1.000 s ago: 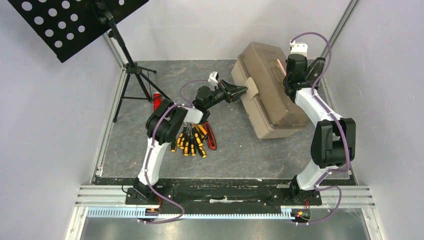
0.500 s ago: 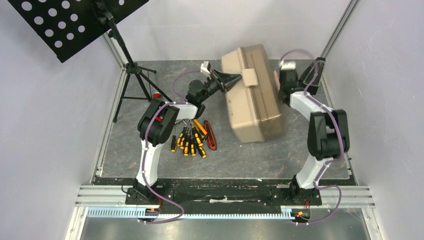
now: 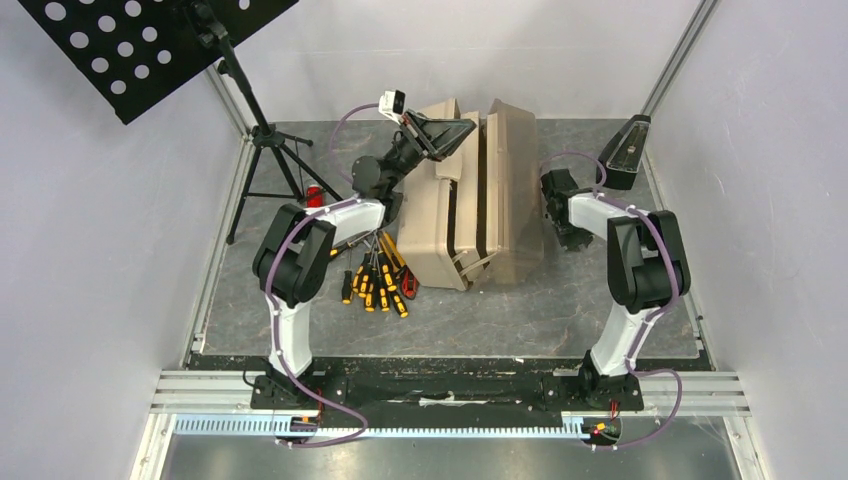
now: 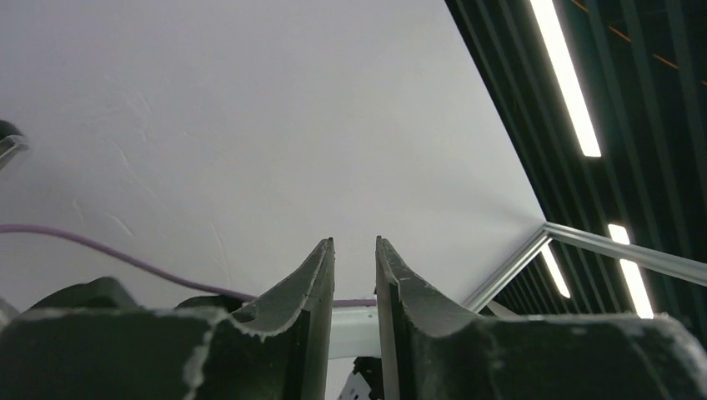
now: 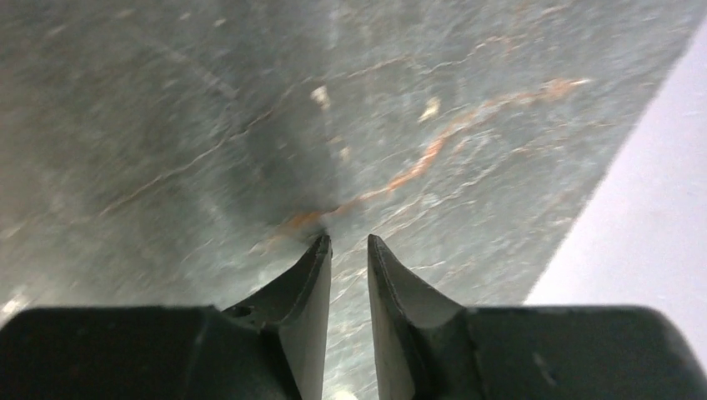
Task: Pack the tool kit
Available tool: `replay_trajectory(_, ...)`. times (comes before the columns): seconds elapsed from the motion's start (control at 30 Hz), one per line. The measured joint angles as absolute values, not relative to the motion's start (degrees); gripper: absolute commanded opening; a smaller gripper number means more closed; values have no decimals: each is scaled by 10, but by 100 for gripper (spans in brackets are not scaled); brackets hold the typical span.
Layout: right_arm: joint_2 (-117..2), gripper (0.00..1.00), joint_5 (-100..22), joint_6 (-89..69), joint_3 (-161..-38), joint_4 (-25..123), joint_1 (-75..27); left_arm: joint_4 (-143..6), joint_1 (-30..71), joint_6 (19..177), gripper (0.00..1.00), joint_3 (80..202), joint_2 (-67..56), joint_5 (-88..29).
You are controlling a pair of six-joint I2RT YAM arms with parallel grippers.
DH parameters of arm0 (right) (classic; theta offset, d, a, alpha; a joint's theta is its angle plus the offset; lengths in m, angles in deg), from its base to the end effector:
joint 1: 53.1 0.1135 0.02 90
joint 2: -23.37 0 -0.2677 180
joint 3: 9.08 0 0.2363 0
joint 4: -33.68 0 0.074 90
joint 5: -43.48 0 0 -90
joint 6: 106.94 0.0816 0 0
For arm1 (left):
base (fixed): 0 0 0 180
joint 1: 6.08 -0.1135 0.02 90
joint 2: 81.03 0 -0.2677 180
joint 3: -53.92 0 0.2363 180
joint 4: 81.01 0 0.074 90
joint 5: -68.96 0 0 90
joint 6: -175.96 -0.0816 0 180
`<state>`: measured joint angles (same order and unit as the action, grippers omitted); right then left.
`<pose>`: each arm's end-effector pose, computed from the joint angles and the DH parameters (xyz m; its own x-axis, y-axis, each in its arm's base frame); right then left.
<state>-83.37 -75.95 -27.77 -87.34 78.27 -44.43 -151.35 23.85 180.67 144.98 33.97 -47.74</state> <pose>0.3491 0.0127 0.1184 -0.9308 -0.3075 -0.1977 -0.1677 0.8398 -0.5164 0.3720 -0.2565 0.3666 -0.7634 -0.5879 -0.2677 0.5668 -0.4110 -0.7140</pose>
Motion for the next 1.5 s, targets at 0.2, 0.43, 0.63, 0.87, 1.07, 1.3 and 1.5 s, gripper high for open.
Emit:
replay_trajectory(0.2, -780, 40, -660, -253, -877, 831, -457, -1434, 205, 1788, 48, 1405, 293, -512)
replay_trajectory(0.43, -674, 56, -603, -229, -899, 832, -490, -1145, 179, 1612, 69, 1377, 132, -539)
replay_trajectory(0.63, -599, 64, -579, -219, -929, 831, -502, -737, 204, 1350, 82, 1450, 24, -437)
replay_trajectory(0.87, -542, 74, -558, -207, -943, 828, -419, -457, 294, 1190, 86, 1479, -4, -274)
replay_trajectory(1.07, -532, 77, -565, -188, -962, 827, -315, -333, 382, 1140, 86, 1506, 27, -181)
replay_trajectory(1.3, -545, 79, -591, -169, -992, 820, -238, -286, 414, 1117, 82, 1544, 65, -93)
replay_trajectory(1.5, -569, 80, -593, -152, -999, 819, -216, -269, 415, 1113, 77, 1549, 87, -47)
